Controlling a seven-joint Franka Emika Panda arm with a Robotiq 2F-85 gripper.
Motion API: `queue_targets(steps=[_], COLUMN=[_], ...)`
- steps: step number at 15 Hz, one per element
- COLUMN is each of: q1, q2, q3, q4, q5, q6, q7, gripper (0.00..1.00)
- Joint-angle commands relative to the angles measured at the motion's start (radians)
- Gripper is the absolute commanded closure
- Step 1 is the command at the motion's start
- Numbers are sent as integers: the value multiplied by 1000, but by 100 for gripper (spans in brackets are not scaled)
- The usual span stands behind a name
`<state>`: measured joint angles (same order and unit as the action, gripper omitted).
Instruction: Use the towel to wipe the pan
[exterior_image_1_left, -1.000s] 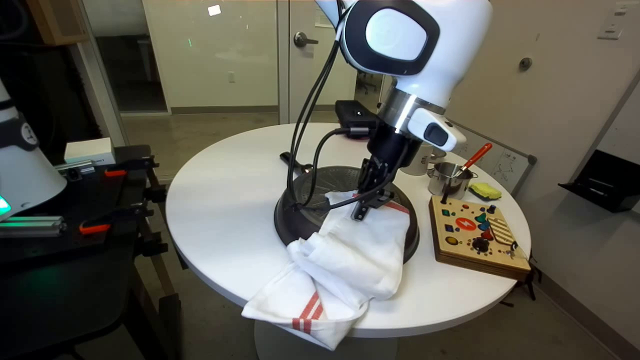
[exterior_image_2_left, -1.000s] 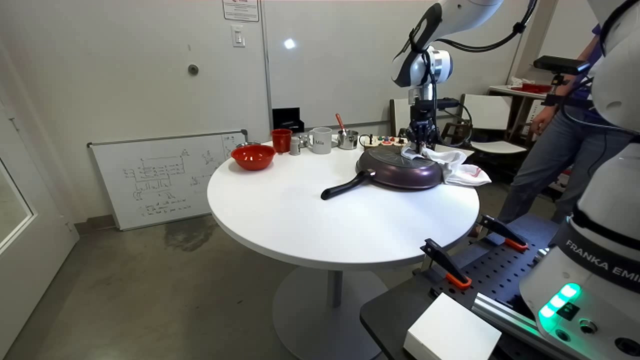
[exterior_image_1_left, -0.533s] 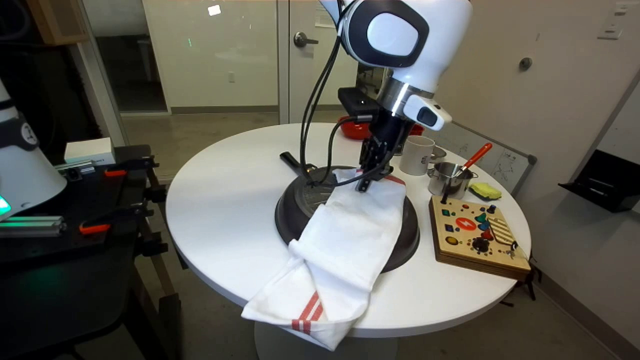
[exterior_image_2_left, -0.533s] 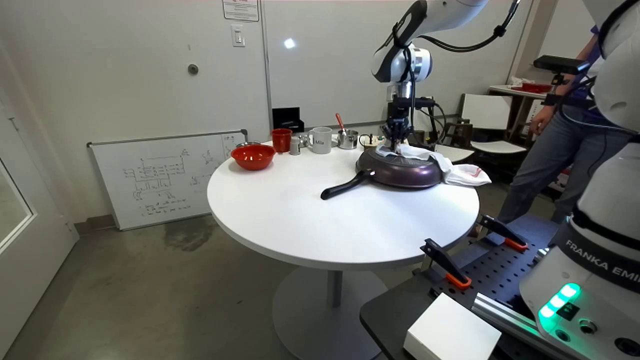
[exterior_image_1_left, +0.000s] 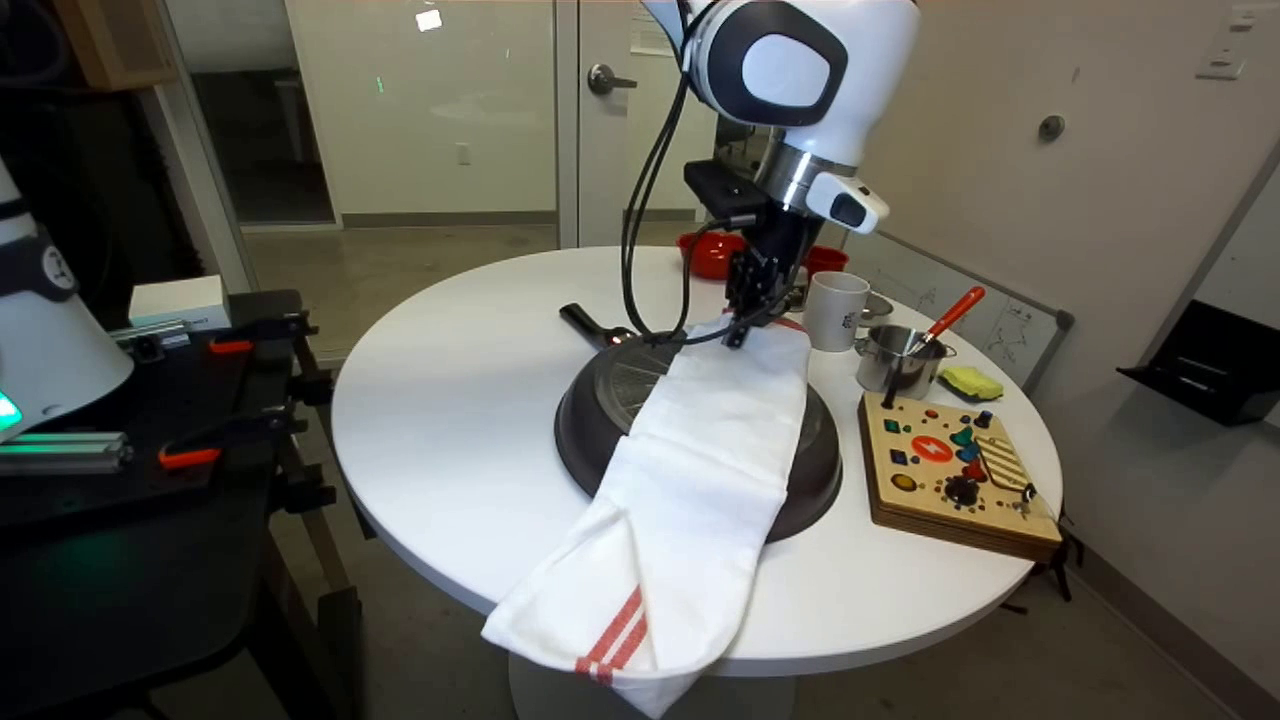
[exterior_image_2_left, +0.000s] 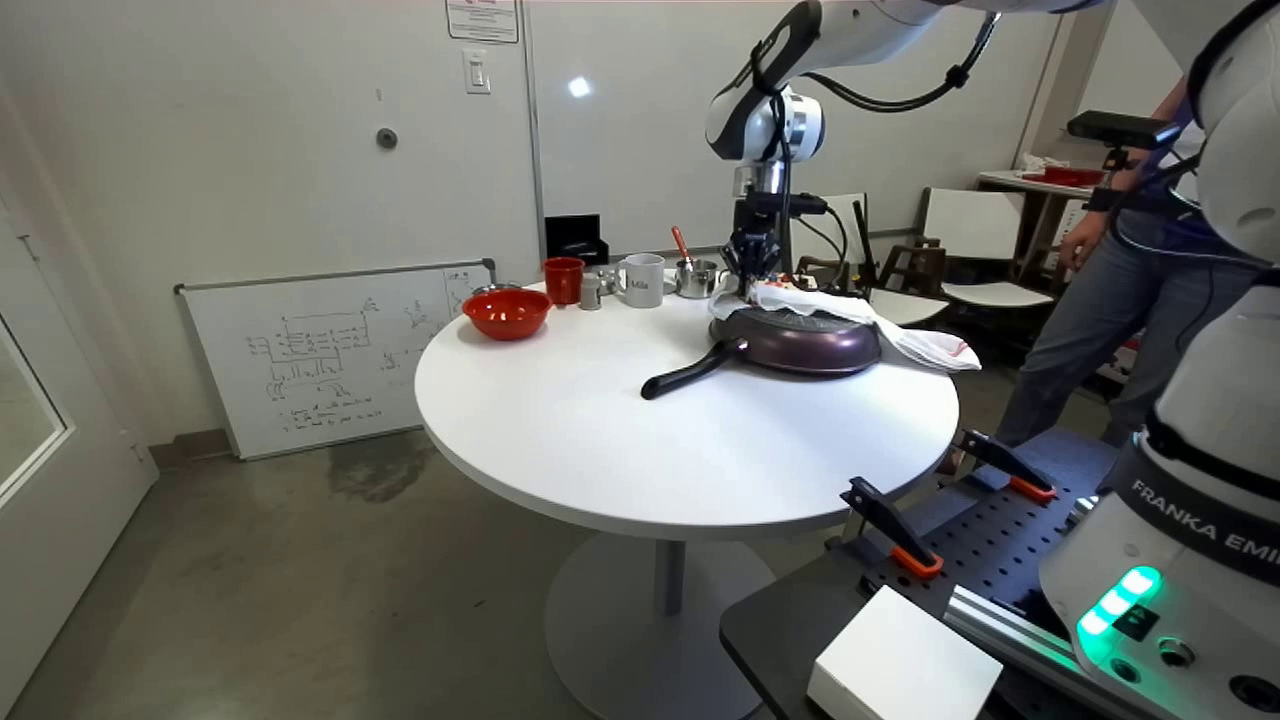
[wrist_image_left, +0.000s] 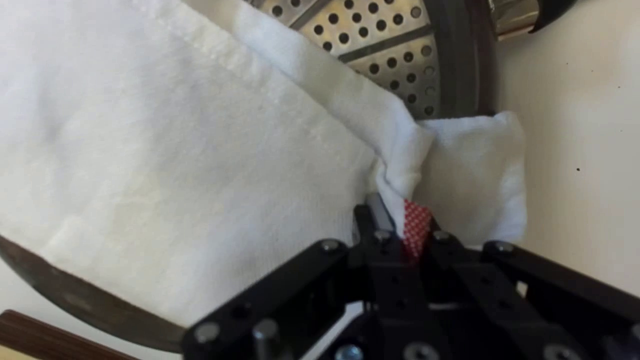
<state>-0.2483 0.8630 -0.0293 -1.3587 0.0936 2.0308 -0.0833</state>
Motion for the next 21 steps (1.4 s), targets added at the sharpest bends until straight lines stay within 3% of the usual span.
queue_targets(steps=[1,6,17,21], q1=[-2,-21,-67,-78], q2=[65,72,27,31], q3=[-21,-61,-179,-190], q4=[87,109,15,18], q5=[1,-18,-94,-100], q6=[-22,-29,-33,-38], q7=[1,8,37,38], gripper=[95,95,95,95])
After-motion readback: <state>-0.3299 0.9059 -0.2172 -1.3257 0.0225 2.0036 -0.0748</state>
